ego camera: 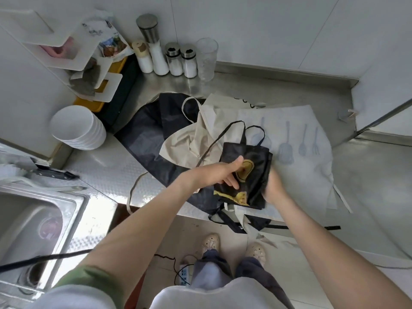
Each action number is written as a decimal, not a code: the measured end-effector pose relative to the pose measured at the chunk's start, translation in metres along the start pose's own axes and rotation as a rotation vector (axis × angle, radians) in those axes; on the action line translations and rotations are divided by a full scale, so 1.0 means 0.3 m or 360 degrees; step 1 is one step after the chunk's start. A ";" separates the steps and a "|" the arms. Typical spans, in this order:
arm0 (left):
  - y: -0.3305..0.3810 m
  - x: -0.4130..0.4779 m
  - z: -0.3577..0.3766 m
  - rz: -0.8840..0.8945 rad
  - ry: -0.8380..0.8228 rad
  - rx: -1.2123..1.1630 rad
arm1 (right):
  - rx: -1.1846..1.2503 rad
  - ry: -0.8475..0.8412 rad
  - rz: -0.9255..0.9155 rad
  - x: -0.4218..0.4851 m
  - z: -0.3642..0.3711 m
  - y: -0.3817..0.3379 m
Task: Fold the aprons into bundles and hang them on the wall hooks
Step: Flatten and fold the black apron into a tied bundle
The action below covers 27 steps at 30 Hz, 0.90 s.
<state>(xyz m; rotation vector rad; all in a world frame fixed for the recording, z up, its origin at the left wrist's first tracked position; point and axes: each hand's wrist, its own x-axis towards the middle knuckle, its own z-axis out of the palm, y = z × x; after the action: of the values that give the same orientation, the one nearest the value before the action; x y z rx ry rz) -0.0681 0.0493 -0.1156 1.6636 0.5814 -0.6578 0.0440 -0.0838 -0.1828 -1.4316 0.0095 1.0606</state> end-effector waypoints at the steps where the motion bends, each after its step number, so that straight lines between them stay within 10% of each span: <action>1: -0.008 0.029 0.015 -0.0027 -0.0018 0.0046 | 0.0106 0.0044 0.0020 -0.002 -0.017 -0.003; 6: -0.042 0.118 0.041 0.0052 0.0024 0.0270 | -0.0156 0.0090 -0.0059 -0.016 -0.081 -0.004; 13: -0.101 0.175 0.008 -0.0067 0.1101 0.0096 | -0.1707 0.0330 -0.0540 0.041 -0.075 -0.004; 21: -0.117 0.208 0.013 -0.0347 0.0817 -0.0267 | -0.1466 0.0756 -0.0421 0.064 -0.130 0.000; 27: -0.080 0.229 0.056 -0.0375 0.0857 -0.0129 | -0.0987 0.0404 0.0059 0.065 -0.159 -0.022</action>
<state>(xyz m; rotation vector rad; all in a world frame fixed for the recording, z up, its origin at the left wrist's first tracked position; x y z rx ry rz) -0.0375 0.0387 -0.1829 1.7115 1.1872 -0.3376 0.0862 -0.1087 -0.1994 -2.1272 -0.1196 0.9436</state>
